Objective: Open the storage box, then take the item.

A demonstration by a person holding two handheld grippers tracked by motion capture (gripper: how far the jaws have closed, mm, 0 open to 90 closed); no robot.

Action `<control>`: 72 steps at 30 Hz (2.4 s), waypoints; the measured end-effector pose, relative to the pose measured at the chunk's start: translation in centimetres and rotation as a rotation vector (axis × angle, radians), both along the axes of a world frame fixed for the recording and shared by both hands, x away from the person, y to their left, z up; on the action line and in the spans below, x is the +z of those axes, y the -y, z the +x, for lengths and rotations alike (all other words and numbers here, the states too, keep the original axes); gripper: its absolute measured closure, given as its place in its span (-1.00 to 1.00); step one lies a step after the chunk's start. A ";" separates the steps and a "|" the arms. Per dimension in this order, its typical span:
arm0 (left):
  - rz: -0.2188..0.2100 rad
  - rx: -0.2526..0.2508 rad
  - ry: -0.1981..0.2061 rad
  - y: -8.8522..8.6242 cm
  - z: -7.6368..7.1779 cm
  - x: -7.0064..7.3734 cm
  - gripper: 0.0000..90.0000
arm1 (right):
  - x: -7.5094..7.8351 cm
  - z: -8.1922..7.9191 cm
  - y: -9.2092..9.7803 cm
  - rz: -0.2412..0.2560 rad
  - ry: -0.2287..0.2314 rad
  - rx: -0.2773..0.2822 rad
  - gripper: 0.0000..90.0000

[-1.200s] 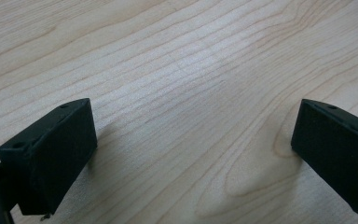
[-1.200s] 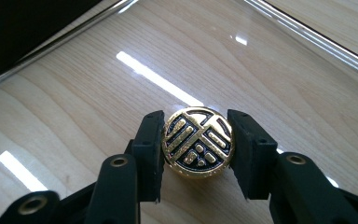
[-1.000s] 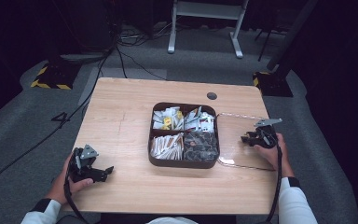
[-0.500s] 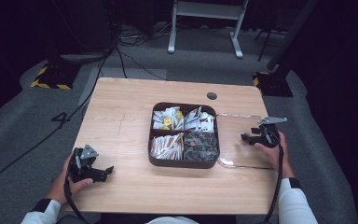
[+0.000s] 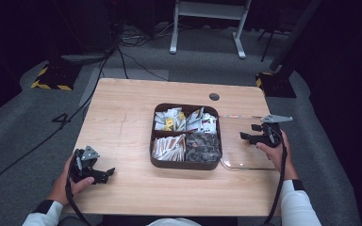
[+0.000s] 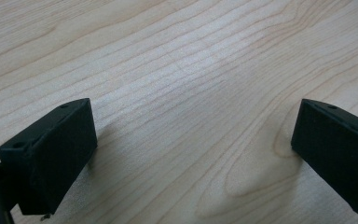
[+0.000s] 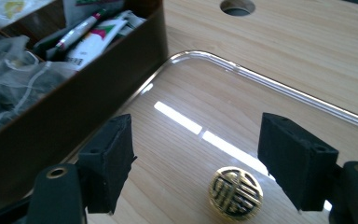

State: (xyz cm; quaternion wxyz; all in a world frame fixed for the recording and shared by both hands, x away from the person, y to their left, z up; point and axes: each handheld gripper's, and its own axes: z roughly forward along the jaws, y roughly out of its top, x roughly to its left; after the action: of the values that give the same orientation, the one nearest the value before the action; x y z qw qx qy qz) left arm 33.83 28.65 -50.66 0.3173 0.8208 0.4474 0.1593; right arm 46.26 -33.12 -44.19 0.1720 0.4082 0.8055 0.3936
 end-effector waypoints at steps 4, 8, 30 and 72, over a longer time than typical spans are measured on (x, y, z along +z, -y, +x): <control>0.002 -0.001 0.003 0.0 0.1 0.0 -0.99 | 0.6 -0.3 -1.4 -0.015 0.020 0.034 -0.39; 0.001 0.001 0.001 0.0 0.1 0.0 -0.99 | 1.0 -0.4 -2.6 -0.016 0.029 0.066 -0.39; 0.004 -0.004 -0.003 -0.1 0.1 0.0 -0.99 | 3.1 -0.1 -7.6 -0.041 0.078 0.158 -0.39; 0.000 -0.009 -0.002 -0.2 0.1 0.0 -1.00 | 2.9 4.1 -15.2 -0.095 0.054 0.185 -0.34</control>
State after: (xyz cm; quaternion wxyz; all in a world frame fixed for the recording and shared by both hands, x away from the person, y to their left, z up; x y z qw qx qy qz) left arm 33.97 28.85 -50.66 0.3178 0.8228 0.4441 0.1572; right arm 50.37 -17.93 -41.26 0.1759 0.3129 0.8525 0.3799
